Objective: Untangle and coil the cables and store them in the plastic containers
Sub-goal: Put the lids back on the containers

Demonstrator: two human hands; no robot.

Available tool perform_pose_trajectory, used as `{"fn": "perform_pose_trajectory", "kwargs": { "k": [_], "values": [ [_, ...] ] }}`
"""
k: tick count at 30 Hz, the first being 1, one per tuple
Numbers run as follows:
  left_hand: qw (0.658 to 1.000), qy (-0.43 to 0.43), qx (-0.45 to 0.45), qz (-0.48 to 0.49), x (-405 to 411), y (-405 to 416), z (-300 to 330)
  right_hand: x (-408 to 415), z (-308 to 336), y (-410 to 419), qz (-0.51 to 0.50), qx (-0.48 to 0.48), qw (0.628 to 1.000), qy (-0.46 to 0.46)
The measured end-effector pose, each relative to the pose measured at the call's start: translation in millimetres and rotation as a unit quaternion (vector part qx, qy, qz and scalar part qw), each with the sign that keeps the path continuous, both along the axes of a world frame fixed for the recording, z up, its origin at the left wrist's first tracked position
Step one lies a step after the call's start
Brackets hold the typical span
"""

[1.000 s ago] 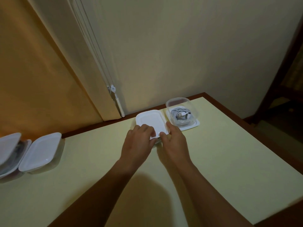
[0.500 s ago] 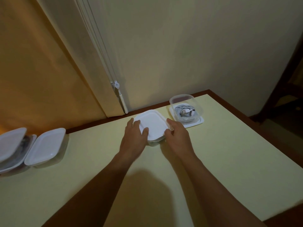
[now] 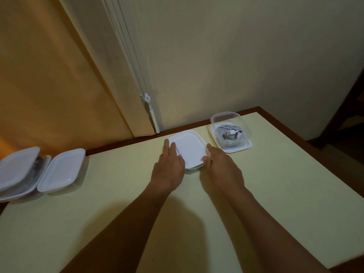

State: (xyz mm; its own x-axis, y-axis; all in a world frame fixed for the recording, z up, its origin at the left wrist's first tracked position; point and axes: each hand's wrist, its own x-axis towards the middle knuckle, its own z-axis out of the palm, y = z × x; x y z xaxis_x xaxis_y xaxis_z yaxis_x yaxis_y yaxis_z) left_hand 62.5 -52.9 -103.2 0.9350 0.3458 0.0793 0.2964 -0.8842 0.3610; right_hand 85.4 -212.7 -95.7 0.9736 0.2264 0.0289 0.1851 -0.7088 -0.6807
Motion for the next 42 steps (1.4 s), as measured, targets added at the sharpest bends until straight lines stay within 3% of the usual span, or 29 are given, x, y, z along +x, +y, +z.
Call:
{"fn": "perform_pose_trajectory", "kwargs": {
  "k": [6,9,13,16,19,26,30,34,42],
  "values": [
    [1.0,0.024,0.005,-0.002,0.7,2.1,-1.1,1.1,3.4,1.0,-0.007,-0.002,0.999,0.034],
    [1.0,0.023,0.0,0.016,0.2,-0.3,-2.1,-2.4,3.7,2.3,-0.018,0.042,0.998,0.037],
    [0.992,-0.004,-0.08,0.098,-1.1,-9.1,2.2,-9.8,8.8,10.2,-0.083,0.165,0.982,0.027],
    [0.975,-0.062,-0.15,0.15,-15.8,1.0,2.3,-15.5,13.0,17.0,-0.087,0.182,0.979,0.024],
    [0.976,-0.083,-0.15,0.136,-41.8,31.4,7.6,-27.9,17.6,31.5,-0.06,0.189,0.978,0.061],
    [0.981,-0.107,-0.066,0.15,-85.6,134.0,58.3,-47.8,43.5,125.4,0.042,0.204,0.967,0.146],
    [0.974,-0.12,-0.02,0.191,-109.9,201.3,86.3,-47.1,72.1,200.2,0.102,0.211,0.963,0.132],
    [0.967,-0.113,0.088,0.211,-126.8,262.3,97.2,-55.4,88.0,263.6,0.164,0.189,0.962,0.11],
    [0.955,-0.076,0.184,0.219,-144.6,327.2,82.3,-67.2,67.6,335.2,0.184,0.169,0.961,0.121]
  ]
}}
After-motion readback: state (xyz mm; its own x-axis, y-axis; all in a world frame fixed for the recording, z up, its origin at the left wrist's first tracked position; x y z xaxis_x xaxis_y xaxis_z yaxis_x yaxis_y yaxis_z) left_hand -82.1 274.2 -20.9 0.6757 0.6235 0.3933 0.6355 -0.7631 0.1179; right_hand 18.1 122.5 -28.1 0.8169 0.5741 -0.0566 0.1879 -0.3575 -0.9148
